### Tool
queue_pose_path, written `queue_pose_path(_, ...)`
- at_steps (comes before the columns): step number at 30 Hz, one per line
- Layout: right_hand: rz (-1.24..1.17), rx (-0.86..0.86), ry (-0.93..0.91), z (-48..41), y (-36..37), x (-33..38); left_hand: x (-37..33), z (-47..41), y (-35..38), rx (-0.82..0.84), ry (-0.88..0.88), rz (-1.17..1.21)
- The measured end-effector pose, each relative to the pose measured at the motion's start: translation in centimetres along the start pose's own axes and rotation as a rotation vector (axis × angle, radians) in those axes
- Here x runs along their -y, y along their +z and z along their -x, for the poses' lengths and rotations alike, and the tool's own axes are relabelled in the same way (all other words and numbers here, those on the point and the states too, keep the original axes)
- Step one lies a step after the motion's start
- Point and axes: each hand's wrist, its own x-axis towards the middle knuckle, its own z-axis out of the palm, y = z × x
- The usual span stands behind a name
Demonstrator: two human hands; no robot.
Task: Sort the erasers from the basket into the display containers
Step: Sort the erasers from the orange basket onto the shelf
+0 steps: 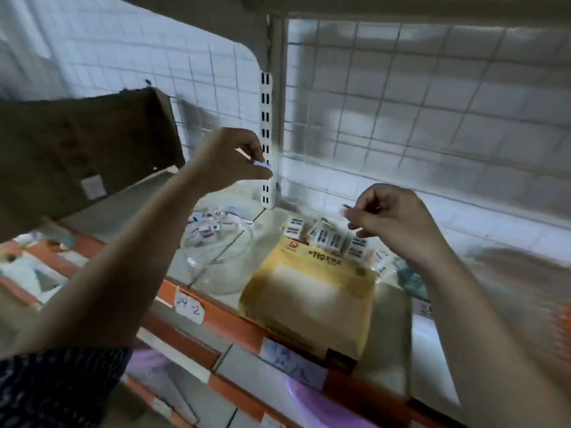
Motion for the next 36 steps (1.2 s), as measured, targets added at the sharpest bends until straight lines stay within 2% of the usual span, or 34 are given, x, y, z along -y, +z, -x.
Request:
queue_pose_path(7, 0.069, 0.05, 0.005, -3.9, 6.8, 0.8, 11.0, 1.4, -2.4, -0.065, -0.195, -0.022)
queue_pose_path(13, 0.068, 0.126, 0.066, -6.9, 10.4, 0.7, 17.4, 5.1, -1.5, -0.042, -0.152, -0.136)
queue_pose_path(20, 0.212, 0.323, 0.027, -11.4, 15.4, 0.8, 20.4, 6.2, -0.6, -0.084, -0.099, -0.082)
queue_pose_path(23, 0.266, 0.43, -0.018, -13.1, 18.0, 1.3, 21.9, 6.8, -0.6, -0.189, -0.073, -0.164)
queue_pose_path(26, 0.325, 0.521, -0.058, -14.6, 20.7, 1.8, 23.2, 7.2, -0.3, -0.3, -0.192, -0.2)
queue_pose_path(31, 0.453, 0.59, -0.1, -15.8, 24.1, 2.2, 23.5, 6.9, 0.1, -0.313, -0.24, -0.195)
queue_pose_path(36, 0.446, 0.578, -0.094, -15.7, 24.7, 1.8, 23.4, 7.0, 0.3, -0.295, -0.217, -0.198)
